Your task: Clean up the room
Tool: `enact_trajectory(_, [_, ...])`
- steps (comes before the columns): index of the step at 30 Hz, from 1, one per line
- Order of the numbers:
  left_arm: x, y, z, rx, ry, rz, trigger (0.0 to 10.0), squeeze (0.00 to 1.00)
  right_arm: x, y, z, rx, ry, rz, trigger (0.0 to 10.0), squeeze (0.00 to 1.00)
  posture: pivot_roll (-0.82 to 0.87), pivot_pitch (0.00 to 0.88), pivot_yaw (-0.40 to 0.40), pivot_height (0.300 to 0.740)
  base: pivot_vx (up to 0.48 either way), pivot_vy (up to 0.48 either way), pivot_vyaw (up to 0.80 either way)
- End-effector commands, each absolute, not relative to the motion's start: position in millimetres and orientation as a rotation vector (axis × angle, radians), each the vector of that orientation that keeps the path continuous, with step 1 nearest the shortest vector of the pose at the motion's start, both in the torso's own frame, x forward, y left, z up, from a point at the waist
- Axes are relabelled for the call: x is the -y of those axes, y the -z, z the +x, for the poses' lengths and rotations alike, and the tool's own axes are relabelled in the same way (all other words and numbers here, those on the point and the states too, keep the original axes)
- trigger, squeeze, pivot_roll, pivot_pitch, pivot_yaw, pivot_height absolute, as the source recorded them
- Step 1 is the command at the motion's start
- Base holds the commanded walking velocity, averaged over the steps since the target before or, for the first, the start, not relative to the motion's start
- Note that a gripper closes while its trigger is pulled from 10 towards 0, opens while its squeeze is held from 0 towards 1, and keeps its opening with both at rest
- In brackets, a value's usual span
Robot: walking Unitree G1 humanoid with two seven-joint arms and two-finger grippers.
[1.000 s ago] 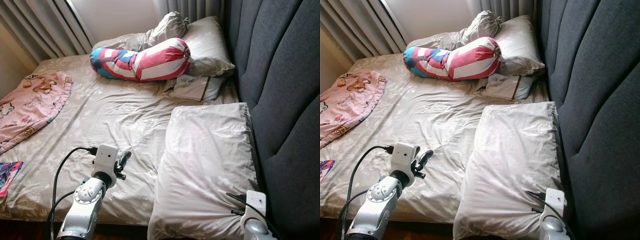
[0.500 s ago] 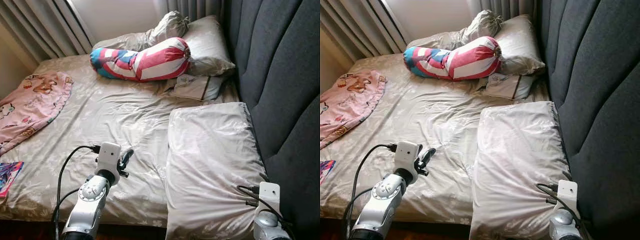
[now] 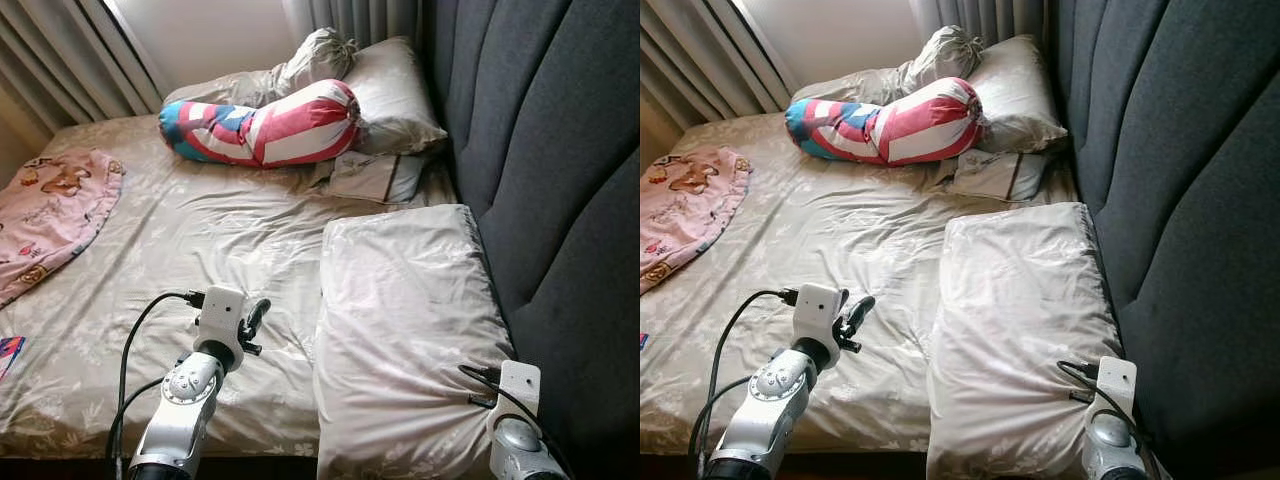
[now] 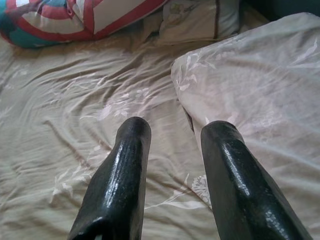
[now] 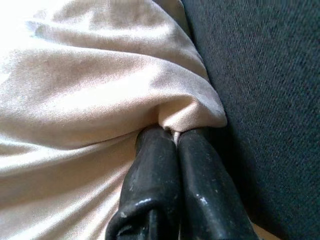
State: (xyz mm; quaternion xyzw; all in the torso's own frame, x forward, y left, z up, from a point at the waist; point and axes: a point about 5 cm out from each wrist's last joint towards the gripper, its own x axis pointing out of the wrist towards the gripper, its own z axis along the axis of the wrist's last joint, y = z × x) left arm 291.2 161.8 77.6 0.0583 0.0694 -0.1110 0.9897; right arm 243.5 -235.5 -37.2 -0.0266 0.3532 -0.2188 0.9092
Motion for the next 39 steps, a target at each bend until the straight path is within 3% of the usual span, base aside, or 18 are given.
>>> enact_trajectory(1, [-166, -76, 291, -0.14, 0.204, 0.128, 10.0, 0.0, 232, 22, 263, -0.627, 0.431, -0.037, 10.0, 1.0, -0.06, 0.076, 0.113, 0.74, 0.0, 0.0, 0.0])
enact_trajectory(11, [-163, -76, 296, -0.132, 0.197, 0.119, 10.0, 0.0, 217, 11, 275, -0.489, 0.351, 0.006, 10.0, 0.99, -0.07, 0.061, 0.096, 0.74, 0.0, 0.0, 0.0])
enact_trajectory(12, [-163, -75, 297, -0.13, 0.194, 0.115, 10.0, 0.0, 212, 8, 277, -0.454, 0.318, 0.021, 10.0, 0.34, -0.08, 0.058, 0.092, 0.74, 0.0, 0.0, 0.0])
enact_trajectory(13, [-163, -75, 297, -0.13, 0.194, 0.115, 10.0, 0.0, 212, 8, 277, -0.454, 0.318, 0.021, 10.0, 0.34, -0.08, 0.058, 0.092, 0.74, 0.0, 0.0, 0.0])
enact_trajectory(14, [-162, -74, 298, -0.128, 0.184, 0.104, 10.0, 0.0, 203, 2, 283, -0.393, 0.252, 0.041, 10.0, 0.0, -0.08, 0.053, 0.085, 0.74, 0.0, 0.0, 0.0])
enact_trajectory(19, [-167, -69, 301, -0.117, 0.122, 0.073, 10.0, 0.0, 185, -12, 292, -0.266, 0.112, 0.075, 10.0, 0.0, -0.13, 0.032, 0.058, 0.74, 0.0, 0.0, 0.0])
enact_trajectory(27, [-172, -47, 295, -0.187, 0.072, 0.051, 10.0, 0.0, 193, -21, 295, -0.209, 0.078, 0.054, 10.0, 0.0, -0.15, 0.004, 0.018, 0.74, 0.0, 0.0, 0.0])
enact_trajectory(31, [-175, -26, 290, -0.283, 0.029, -0.009, 10.0, 0.0, 192, 2, 283, -0.38, 0.017, 0.03, 10.0, 0.0, -0.15, 0.0, 0.027, 0.74, 0.0, 0.0, 0.0])
enact_trajectory(39, [-189, 19, 271, -0.57, 0.01, 0.059, 10.0, 0.0, 175, 36, 259, -0.674, -0.084, -0.071, 10.0, 0.0, -0.1, 0.0, 0.011, 0.74, 0.0, 0.0, 0.0])
